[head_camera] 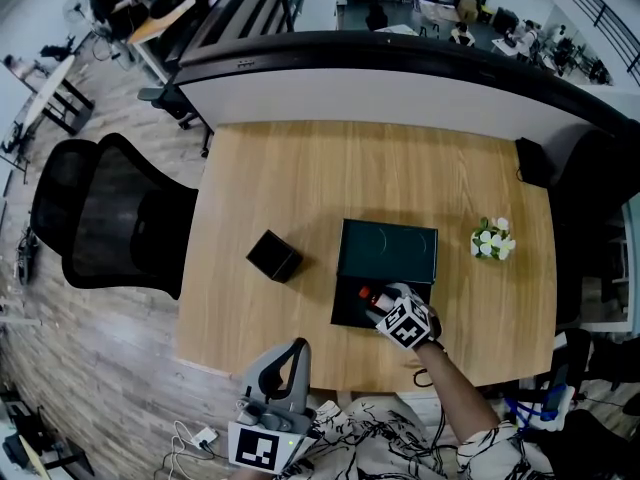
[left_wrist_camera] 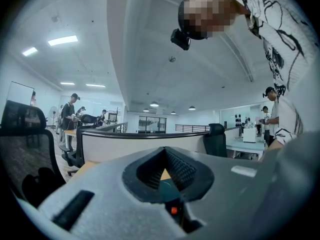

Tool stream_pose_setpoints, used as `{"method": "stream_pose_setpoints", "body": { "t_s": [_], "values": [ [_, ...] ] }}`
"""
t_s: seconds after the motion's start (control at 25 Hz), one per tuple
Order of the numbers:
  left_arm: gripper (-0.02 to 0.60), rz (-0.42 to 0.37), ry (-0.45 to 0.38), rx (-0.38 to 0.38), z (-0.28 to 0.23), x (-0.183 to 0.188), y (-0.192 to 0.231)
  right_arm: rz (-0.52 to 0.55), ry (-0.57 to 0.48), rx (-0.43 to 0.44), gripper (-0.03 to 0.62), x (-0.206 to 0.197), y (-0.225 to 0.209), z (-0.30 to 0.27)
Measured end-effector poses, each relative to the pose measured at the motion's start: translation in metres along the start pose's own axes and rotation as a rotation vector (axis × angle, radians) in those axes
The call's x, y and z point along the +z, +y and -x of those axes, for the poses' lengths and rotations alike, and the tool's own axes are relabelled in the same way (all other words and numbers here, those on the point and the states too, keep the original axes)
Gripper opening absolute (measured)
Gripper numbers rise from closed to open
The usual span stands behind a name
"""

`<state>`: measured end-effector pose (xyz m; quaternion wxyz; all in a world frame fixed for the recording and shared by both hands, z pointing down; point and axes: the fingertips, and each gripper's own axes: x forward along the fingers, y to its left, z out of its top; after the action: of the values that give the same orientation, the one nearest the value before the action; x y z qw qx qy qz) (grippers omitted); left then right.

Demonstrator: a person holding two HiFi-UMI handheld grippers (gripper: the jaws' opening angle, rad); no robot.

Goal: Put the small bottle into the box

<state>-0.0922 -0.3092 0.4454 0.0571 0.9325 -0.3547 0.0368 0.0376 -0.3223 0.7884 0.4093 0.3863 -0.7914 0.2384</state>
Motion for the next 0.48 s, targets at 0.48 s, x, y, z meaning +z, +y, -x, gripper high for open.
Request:
{"method": "stream_pose_setpoints", "body": {
  "t_s": [0.48],
  "values": [
    [0.002, -0.011, -0.028, -0.041, -0.004, 0.012, 0.001, -0.164, -0.279, -0.061, 0.248, 0.039, 0.005, 0.073]
  ]
}}
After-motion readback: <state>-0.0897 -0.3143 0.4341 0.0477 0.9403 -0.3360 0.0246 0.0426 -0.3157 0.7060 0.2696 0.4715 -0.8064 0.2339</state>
